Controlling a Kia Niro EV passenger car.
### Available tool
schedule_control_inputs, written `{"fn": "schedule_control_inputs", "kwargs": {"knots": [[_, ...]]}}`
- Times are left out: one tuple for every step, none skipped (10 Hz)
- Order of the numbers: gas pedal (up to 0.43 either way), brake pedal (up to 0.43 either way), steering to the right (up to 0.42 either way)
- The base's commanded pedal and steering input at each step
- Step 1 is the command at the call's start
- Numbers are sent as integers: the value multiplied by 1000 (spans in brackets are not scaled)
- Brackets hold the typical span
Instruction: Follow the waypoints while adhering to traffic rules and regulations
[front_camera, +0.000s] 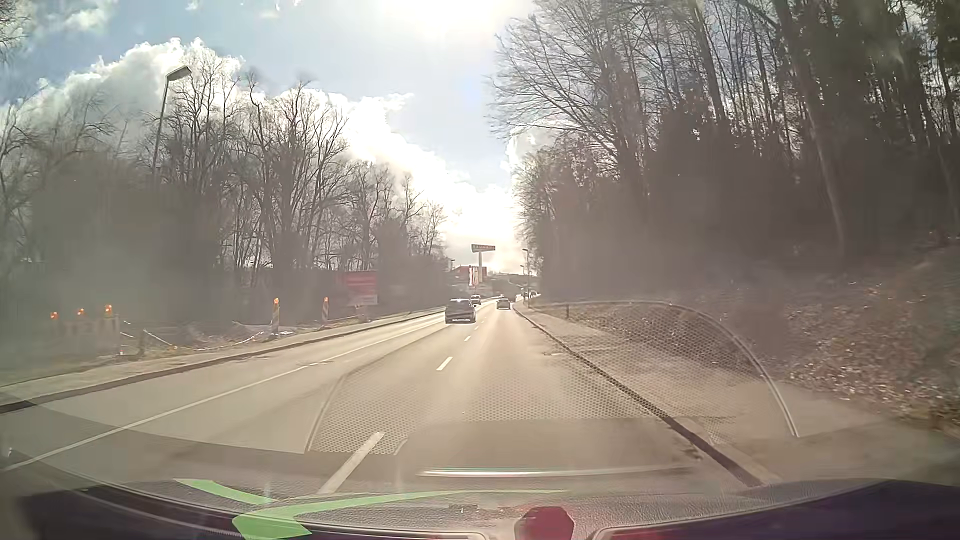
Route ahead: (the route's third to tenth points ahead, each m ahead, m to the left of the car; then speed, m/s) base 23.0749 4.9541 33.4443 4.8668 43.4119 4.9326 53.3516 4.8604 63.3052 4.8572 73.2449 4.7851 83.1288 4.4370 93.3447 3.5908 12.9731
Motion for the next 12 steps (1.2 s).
{"fn": "schedule_control_inputs", "kwargs": {"knots": [[248, 0, 1], [248, 0, 1], [248, 0, 1], [248, 0, 1], [248, 0, 1], [248, 0, 1], [248, 0, 1], [248, 0, 1], [248, 0, 1], [248, 0, 1], [248, 0, 1], [248, 0, 1]]}}
